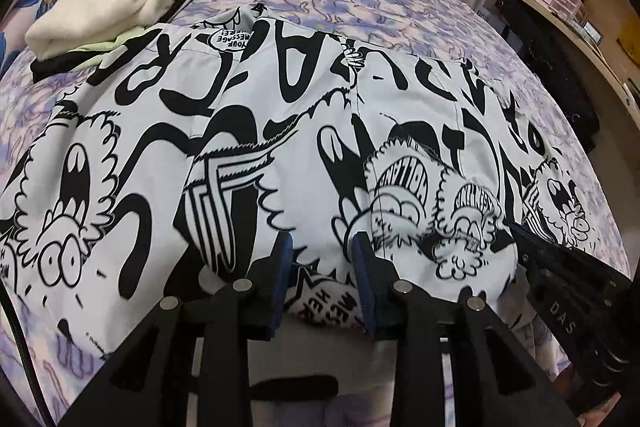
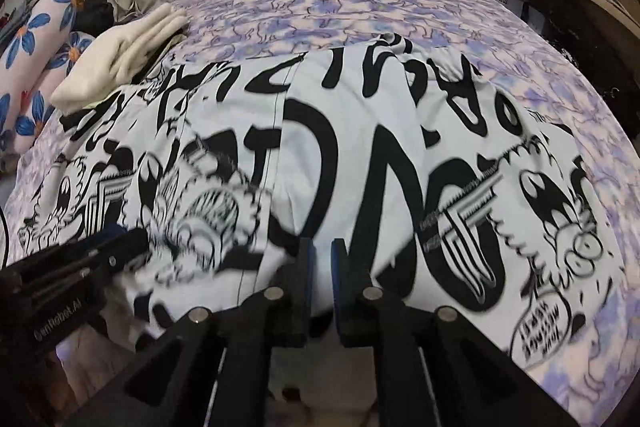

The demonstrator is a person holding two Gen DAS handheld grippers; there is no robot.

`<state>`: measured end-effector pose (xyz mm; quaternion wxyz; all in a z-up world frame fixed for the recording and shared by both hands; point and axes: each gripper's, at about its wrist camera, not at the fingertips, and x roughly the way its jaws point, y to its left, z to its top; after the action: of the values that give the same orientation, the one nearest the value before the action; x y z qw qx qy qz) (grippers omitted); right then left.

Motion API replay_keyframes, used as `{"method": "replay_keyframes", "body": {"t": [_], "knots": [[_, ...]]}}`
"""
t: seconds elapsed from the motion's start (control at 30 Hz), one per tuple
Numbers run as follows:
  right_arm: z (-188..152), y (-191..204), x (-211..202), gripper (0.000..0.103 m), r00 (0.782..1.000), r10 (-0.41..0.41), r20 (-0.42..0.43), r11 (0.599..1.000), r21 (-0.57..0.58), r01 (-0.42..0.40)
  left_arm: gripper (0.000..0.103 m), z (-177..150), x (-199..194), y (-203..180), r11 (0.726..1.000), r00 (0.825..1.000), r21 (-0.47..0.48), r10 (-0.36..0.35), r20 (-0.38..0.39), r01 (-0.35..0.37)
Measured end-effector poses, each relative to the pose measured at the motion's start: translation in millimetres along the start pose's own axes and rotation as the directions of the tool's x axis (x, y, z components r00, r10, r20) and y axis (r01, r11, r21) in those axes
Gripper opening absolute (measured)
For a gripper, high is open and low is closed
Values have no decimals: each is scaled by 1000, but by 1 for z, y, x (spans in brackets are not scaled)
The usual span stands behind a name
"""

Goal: Fold large clothes
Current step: 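Open both grippers and smooth the folded jacket flat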

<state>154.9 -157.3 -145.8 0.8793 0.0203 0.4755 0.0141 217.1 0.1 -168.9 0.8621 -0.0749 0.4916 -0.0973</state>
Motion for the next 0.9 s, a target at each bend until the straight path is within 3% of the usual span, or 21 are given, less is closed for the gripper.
{"method": "replay_keyframes", "body": {"t": [0.13, 0.27, 0.53, 0.67, 0.73, 0.8, 0.9], "knots": [[-6, -8, -15, 9, 999, 35, -5, 998, 52, -34, 31, -3, -14, 2, 1000, 1000, -20, -6, 2, 6], [-11, -9, -38, 9, 998, 59, 29, 995, 83, -61, 53, -8, -38, 4, 999, 1000, -41, -6, 30, 7], [-20, 13, -81, 9, 993, 85, 85, 994, 55, -90, 54, -23, -92, 17, 997, 997, -70, -20, 73, 25], [-25, 23, -99, 9, 989, 101, 104, 993, 46, -107, 63, -32, -119, 27, 995, 994, -91, -19, 104, 29], [-28, 27, -108, 16, 988, 108, 113, 993, 44, -113, 64, -37, -128, 32, 995, 993, -97, -20, 115, 32], [-32, 32, -116, 40, 985, 112, 130, 992, 36, -117, 64, -44, -139, 39, 994, 992, -101, -24, 127, 37], [-39, 41, -126, 49, 980, 106, 167, 994, 9, -109, 68, -53, -149, 51, 993, 990, -111, -31, 138, 46]]}}
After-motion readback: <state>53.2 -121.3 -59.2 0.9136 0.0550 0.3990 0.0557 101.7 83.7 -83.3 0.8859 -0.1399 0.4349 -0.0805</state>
